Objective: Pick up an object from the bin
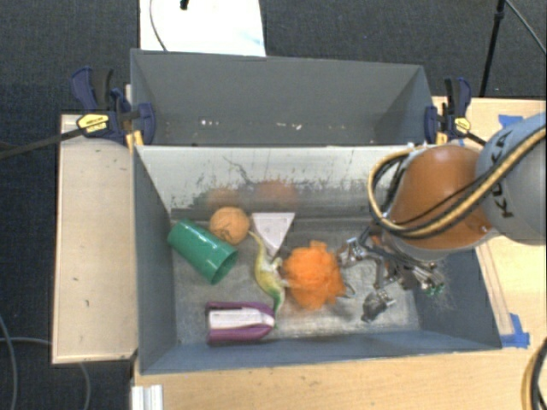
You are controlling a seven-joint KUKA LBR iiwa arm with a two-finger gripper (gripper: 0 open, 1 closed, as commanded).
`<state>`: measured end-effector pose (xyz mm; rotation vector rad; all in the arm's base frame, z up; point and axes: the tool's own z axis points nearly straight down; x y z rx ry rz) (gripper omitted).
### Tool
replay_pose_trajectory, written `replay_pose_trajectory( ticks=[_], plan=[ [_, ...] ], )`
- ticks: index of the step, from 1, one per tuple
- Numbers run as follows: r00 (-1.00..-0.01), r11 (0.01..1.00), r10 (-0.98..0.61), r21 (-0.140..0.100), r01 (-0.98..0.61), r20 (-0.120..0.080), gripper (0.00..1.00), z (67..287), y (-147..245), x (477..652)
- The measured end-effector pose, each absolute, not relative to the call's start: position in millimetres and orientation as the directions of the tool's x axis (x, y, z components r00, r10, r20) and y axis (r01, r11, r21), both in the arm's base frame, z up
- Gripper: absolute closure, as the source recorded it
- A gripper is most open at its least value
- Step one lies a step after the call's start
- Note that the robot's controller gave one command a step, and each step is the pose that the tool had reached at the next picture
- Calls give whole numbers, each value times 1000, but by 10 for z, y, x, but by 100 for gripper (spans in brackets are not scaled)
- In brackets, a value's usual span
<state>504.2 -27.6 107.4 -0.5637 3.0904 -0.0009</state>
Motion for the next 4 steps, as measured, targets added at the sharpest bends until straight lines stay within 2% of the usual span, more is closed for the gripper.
replay_pose_trajectory(
  ticks=[1,2,3,4],
  plan=[
    [-908,908,-419,-3,-419,-5,0,1057,-204,5079],
    [-769,769,-639,0,-639,-2,0,1172,-291,5184],
    [-660,660,-752,-5,-752,-1,0,1055,-22,5271],
    [-753,753,-658,2,-658,-2,0,1153,170,5159]
  ],
)
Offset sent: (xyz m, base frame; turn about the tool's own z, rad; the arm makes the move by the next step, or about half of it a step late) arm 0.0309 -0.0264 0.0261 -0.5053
